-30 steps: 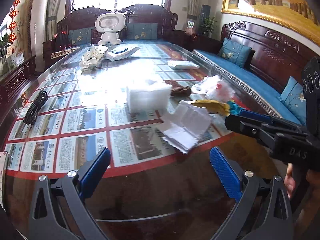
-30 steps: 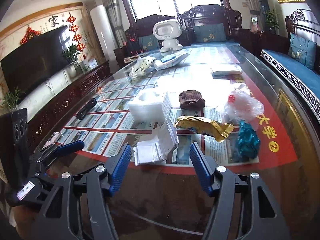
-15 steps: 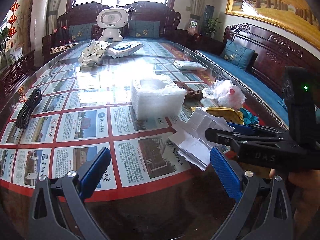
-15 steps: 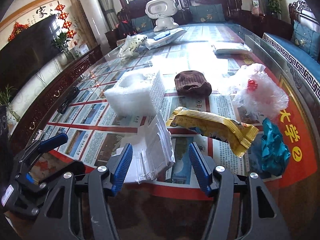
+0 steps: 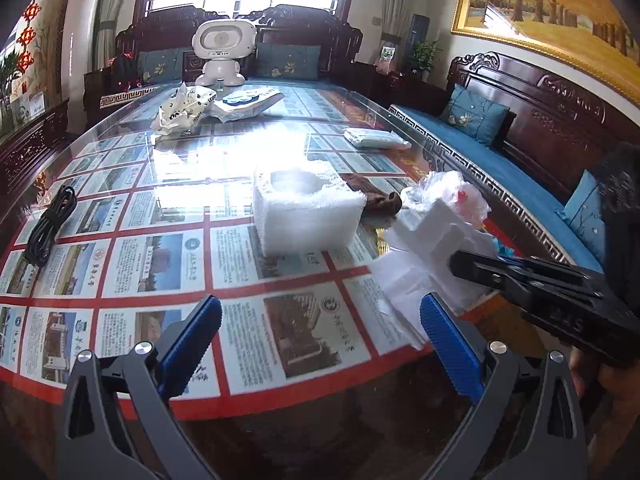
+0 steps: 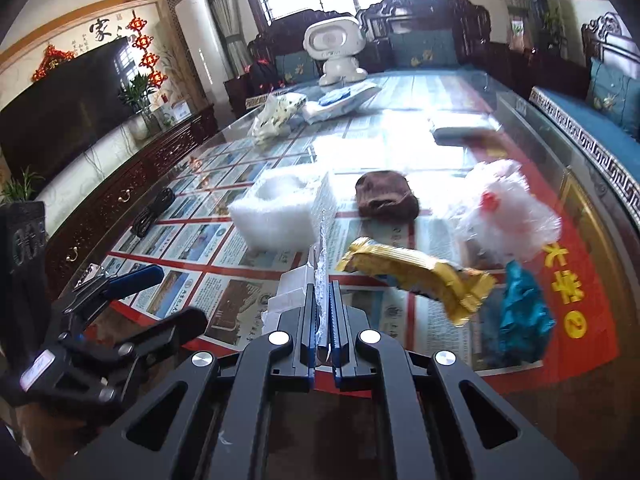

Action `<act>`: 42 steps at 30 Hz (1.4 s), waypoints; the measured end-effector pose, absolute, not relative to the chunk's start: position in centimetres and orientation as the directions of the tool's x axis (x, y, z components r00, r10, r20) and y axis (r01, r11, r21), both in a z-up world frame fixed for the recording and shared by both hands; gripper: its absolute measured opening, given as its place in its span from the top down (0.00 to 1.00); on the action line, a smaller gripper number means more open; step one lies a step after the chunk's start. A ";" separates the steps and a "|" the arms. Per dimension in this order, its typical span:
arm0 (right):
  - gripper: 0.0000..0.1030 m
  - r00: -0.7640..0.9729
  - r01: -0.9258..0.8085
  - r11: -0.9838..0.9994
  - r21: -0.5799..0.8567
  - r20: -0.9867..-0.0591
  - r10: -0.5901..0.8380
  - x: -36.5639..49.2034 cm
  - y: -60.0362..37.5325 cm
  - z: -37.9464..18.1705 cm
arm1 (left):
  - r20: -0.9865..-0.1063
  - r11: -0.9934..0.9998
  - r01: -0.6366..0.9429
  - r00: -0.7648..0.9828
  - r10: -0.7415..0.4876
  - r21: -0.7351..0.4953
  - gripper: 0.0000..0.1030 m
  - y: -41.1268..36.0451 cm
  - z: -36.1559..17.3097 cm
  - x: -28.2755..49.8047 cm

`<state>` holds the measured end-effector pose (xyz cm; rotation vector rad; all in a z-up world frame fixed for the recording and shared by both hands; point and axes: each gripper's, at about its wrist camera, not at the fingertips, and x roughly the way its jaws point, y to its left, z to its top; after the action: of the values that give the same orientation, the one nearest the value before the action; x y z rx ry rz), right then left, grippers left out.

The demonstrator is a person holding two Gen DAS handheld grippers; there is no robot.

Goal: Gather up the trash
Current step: 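Grasp white folded packaging with right tool, then grasp white foam block with left tool and lift while right tool holds packaging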

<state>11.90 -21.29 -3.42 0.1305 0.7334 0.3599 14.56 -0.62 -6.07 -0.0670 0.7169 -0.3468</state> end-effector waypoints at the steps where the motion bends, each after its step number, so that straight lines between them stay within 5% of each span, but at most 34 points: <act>1: 0.94 0.691 -0.272 0.932 0.238 -0.626 0.361 11.7 -21.6 -3.2 | -0.632 0.940 0.288 0.698 -0.336 -0.182 0.04 -0.8 -6.0 15.0; 14: 0.94 0.717 -0.267 0.927 0.264 -0.588 0.374 10.1 -24.4 -2.3 | -0.670 0.981 0.075 0.721 -0.176 -0.178 0.04 -0.2 -5.8 25.1; 21: 0.94 0.714 -0.282 0.918 0.278 -0.579 0.394 10.0 -24.4 -2.3 | -0.721 0.982 0.052 0.672 -0.168 -0.180 0.13 0.1 -7.0 27.1; 32: 0.94 0.692 -0.305 0.912 0.275 -0.594 0.411 11.3 -22.5 -2.9 | -0.738 0.967 0.130 0.626 -0.250 -0.217 0.53 -1.3 -7.4 28.0; 42: 0.94 0.683 -0.306 0.908 0.286 -0.598 0.419 12.6 -22.2 -3.2 | -0.749 0.948 0.151 0.583 -0.315 -0.281 0.49 -0.7 -8.0 29.7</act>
<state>12.64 -22.24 -3.18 0.1683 0.7108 0.4083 29.73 -0.69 -7.99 -0.1952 0.9092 -0.2739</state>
